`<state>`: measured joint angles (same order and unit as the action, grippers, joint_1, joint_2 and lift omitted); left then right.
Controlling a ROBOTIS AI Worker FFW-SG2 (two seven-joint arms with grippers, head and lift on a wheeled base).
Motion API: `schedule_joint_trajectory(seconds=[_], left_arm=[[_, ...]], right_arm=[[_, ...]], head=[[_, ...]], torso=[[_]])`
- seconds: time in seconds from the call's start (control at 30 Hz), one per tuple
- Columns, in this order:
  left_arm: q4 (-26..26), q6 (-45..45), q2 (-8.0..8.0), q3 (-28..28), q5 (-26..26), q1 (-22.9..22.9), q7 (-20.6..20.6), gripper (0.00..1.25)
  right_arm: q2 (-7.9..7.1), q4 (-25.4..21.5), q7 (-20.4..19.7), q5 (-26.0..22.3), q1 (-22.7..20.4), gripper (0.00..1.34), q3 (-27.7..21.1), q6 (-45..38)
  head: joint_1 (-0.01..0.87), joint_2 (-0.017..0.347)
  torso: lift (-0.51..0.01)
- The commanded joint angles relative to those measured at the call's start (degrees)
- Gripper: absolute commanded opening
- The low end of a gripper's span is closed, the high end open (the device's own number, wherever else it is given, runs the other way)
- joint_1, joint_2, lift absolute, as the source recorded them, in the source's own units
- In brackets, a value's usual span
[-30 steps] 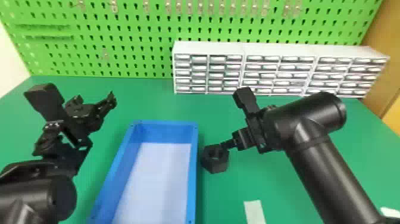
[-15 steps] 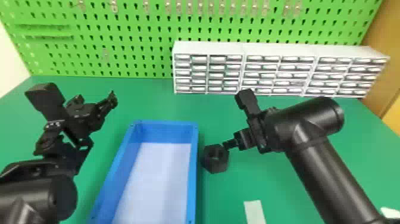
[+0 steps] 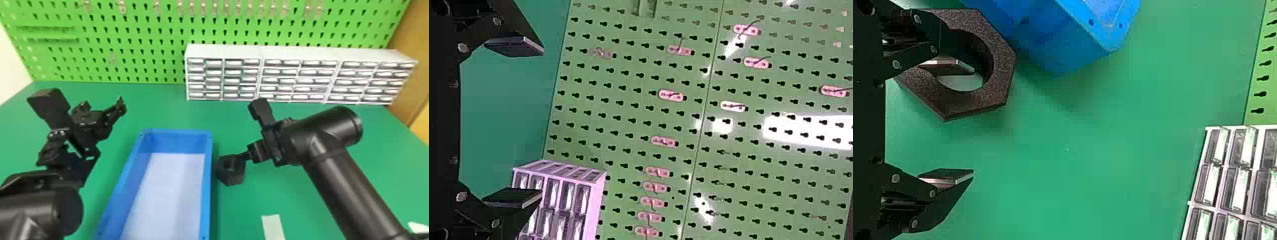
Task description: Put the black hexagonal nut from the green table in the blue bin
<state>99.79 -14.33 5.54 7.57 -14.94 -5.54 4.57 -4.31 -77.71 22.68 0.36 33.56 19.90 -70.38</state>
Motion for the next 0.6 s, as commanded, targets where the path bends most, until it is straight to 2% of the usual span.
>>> schedule_joint_trajectory(seconds=[0.0, 0.57], left_arm=[[-0.04, 0.0, -0.01, -0.01, 0.0, 0.0, 0.0, 0.98], [0.05, 0.0, 0.08, 0.08, 0.0, -0.18, 0.35, 0.98]], right_arm=[[0.0, 0.54, 0.0, -0.28, -0.07, 0.81, 0.23, 0.07], [0.0, 1.68, 0.0, -0.8, -0.07, 0.81, 0.49, 1.3]], head=[[0.666, 0.032], [0.666, 0.032]], torso=[[-0.1], [-0.1]])
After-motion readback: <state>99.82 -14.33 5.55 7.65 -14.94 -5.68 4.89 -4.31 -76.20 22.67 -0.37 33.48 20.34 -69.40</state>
